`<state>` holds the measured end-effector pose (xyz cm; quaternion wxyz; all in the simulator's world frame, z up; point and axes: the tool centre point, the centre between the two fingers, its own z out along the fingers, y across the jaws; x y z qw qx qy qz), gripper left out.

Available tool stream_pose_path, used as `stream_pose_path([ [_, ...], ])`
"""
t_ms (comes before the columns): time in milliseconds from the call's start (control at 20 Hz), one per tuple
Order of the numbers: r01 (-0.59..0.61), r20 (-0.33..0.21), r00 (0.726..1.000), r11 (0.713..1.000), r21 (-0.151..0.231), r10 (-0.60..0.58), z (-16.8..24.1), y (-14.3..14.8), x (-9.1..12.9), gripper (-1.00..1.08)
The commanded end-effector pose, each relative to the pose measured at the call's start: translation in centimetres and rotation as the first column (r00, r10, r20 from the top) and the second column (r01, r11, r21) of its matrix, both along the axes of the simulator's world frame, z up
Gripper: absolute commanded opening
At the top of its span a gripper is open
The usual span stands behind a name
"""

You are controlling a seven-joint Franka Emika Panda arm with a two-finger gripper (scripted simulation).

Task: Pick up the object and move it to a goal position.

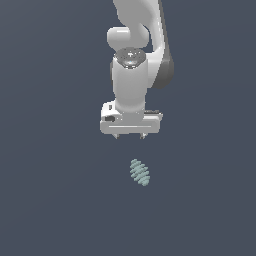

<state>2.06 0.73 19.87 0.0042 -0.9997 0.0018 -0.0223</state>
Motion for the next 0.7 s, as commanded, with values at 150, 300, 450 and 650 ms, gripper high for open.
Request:
stream_pose_path([
  [150,-0.010,-0.001,1.000,1.000,-0.004,0.010,-0.2,0.4,-0.1,1.00],
  [300,-0.037,-0.005,0.999,0.999,-0.014,0.037,-0.7,1.4,-0.2,1.00],
  [450,-0.051,-0.007,0.999,0.999,-0.020,0.050,-1.0,2.1,-0.4,1.00],
  [650,-0.049,-0.007,0.999,0.999,-0.020,0.049,-1.0,2.1,-0.4,1.00],
])
